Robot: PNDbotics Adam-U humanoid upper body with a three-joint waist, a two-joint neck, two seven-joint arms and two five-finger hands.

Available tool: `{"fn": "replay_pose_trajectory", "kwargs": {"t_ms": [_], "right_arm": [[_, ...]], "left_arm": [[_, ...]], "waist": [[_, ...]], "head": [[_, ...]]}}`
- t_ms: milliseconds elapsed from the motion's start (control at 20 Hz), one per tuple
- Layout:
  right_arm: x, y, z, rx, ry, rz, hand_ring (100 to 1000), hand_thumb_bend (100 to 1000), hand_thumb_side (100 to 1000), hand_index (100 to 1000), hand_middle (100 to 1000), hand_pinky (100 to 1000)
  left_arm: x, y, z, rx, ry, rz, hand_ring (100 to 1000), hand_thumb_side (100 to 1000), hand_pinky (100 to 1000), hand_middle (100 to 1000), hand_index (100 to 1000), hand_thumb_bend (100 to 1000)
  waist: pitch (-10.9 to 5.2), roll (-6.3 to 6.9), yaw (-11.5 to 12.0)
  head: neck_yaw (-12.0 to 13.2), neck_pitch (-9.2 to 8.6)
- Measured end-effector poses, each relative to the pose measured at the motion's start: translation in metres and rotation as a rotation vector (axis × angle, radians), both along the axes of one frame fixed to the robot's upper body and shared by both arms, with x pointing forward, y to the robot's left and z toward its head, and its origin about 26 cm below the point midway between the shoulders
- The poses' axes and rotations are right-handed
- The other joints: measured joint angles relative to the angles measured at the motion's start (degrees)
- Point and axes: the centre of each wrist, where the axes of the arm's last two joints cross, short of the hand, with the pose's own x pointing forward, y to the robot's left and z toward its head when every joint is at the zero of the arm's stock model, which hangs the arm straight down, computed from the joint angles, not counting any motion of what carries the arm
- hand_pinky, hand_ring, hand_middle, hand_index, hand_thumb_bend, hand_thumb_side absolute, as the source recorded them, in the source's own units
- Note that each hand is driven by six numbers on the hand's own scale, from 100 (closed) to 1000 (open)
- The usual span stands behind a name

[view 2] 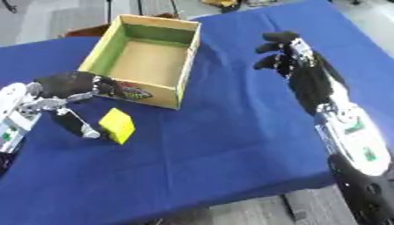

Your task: Pick up objects on the table and place them in the box.

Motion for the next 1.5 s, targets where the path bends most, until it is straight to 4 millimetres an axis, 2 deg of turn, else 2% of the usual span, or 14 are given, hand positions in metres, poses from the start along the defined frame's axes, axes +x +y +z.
{"fn": "replay_pose_trajectory", "kwargs": {"t_ms": [450,1000,1050,1100,1350,1500], "right_arm": [[0.0,0.0,0.0,-0.002,0.001,0.003,622,100,900,858,689,827],[0.0,0.0,-0.001,-0.002,0.004,0.002,622,100,902,858,689,827],[0.0,0.0,-0.001,-0.002,0.004,0.002,622,100,903,857,689,827],[0.0,0.0,-0.001,-0.002,0.005,0.002,622,100,903,858,689,828],[0.0,-0.001,-0.001,-0.002,0.007,0.002,622,100,904,857,689,828],[0.0,-0.001,-0.002,-0.002,0.007,0.002,622,100,904,857,690,828]], "left_arm": [[0.001,-0.004,-0.005,0.01,0.035,-0.041,684,272,727,708,836,561],[0.003,-0.004,-0.011,0.029,0.105,-0.011,573,275,619,583,760,501],[0.003,-0.004,-0.011,0.032,0.109,-0.007,516,259,567,532,715,492],[0.003,-0.004,-0.011,0.033,0.111,-0.004,509,256,558,525,708,490],[0.002,-0.005,-0.015,0.005,0.117,-0.023,282,197,307,298,467,412],[0.003,-0.004,-0.018,-0.026,0.113,-0.038,209,200,226,221,393,399]], "waist": [[0.0,0.13,-0.4],[0.04,0.42,-0.6],[0.05,0.42,-0.6],[0.06,0.42,-0.6],[0.06,0.42,-0.6],[0.06,0.42,-0.6]], "head": [[0.1,-0.02],[0.0,-0.05],[0.0,-0.05],[0.0,-0.05],[-0.2,-0.05],[-0.2,-0.05]]}}
